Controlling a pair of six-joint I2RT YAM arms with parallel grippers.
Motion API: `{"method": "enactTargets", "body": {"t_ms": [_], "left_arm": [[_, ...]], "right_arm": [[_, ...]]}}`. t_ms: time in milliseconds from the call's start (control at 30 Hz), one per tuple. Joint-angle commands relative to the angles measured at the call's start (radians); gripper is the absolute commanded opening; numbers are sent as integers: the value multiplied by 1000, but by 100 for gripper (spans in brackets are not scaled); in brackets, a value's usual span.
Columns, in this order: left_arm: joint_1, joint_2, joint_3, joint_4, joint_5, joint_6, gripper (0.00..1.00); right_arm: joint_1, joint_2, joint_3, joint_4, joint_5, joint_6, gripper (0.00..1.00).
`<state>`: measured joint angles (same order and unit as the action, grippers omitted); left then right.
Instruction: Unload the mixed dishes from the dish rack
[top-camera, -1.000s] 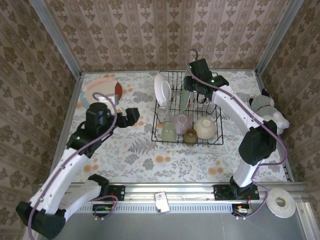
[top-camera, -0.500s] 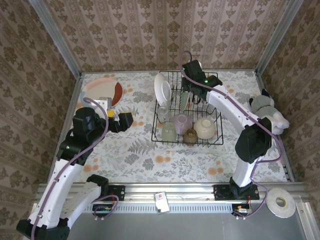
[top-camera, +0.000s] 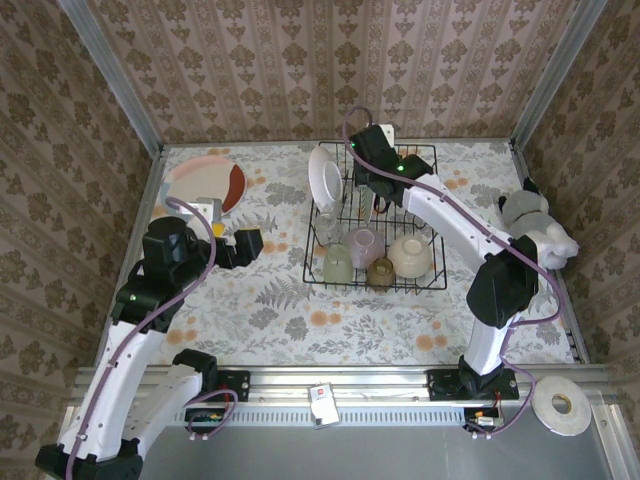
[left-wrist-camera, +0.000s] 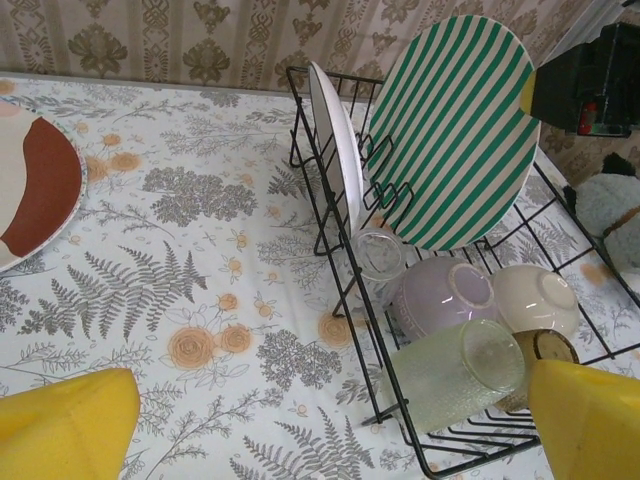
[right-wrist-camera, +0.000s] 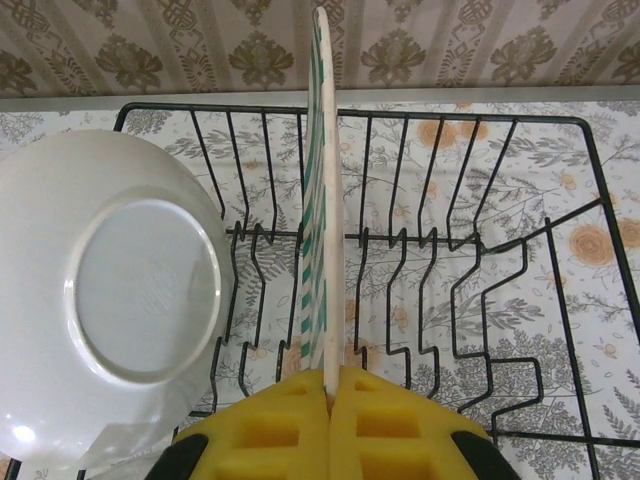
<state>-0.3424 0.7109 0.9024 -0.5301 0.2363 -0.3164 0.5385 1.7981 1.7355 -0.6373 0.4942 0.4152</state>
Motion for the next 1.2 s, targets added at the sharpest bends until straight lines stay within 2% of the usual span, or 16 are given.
{"method": "enactTargets", "body": {"t_ms": [0, 433, 700, 933, 1167], "left_arm": [[13, -18, -14, -8, 10, 20, 100], [28, -17, -30, 4, 15, 7, 100], [35, -4, -31, 20, 32, -6, 100], [47, 32, -62, 127, 135, -83, 100], [77, 97, -79, 263, 304, -163, 100]], "right_arm": [[17, -78, 7, 16, 78, -3, 0], [20, -195, -17, 47, 158, -51, 0], [10, -341, -85, 45, 85, -79, 0], [-125, -503, -190, 60, -282, 10, 0], [-333, -608, -318, 179, -730, 162, 0]]}}
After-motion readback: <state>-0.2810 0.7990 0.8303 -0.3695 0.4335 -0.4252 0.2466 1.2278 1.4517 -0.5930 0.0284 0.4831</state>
